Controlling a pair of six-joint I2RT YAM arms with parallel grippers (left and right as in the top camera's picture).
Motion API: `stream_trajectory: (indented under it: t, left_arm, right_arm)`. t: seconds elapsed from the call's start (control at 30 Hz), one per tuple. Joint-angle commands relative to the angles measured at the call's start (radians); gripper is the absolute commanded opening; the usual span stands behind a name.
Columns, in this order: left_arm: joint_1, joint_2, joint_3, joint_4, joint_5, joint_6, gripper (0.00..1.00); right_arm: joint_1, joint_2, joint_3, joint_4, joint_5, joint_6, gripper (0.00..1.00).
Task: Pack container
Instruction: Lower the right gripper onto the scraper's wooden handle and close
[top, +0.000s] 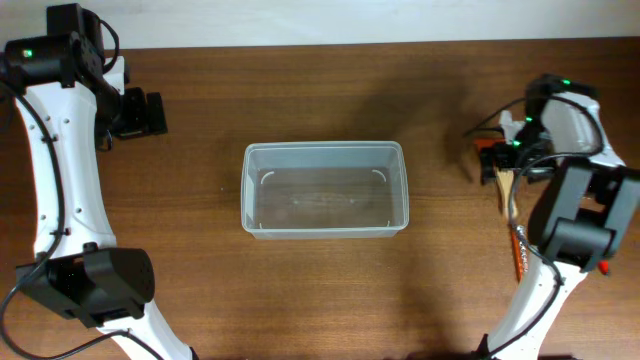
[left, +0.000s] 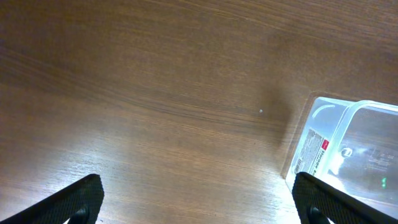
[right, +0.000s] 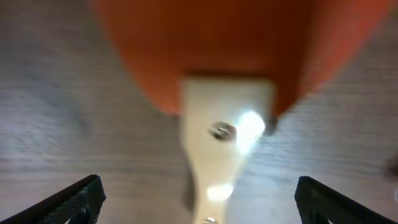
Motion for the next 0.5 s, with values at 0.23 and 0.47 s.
stream_trajectory:
  t: [0.23,0.47]
  left_arm:
    - [0.006,-0.004,0.01,-0.002,-0.007,0.012,0.99]
    - [0.006,-0.004,0.01,-0.002,-0.007,0.012,0.99]
  right_arm:
    - [0.019,0.005,-0.009,0.028,0.062,0.029,0.99]
    - [0.018,0.005,-0.046,0.066,0.063,0.026,0.99]
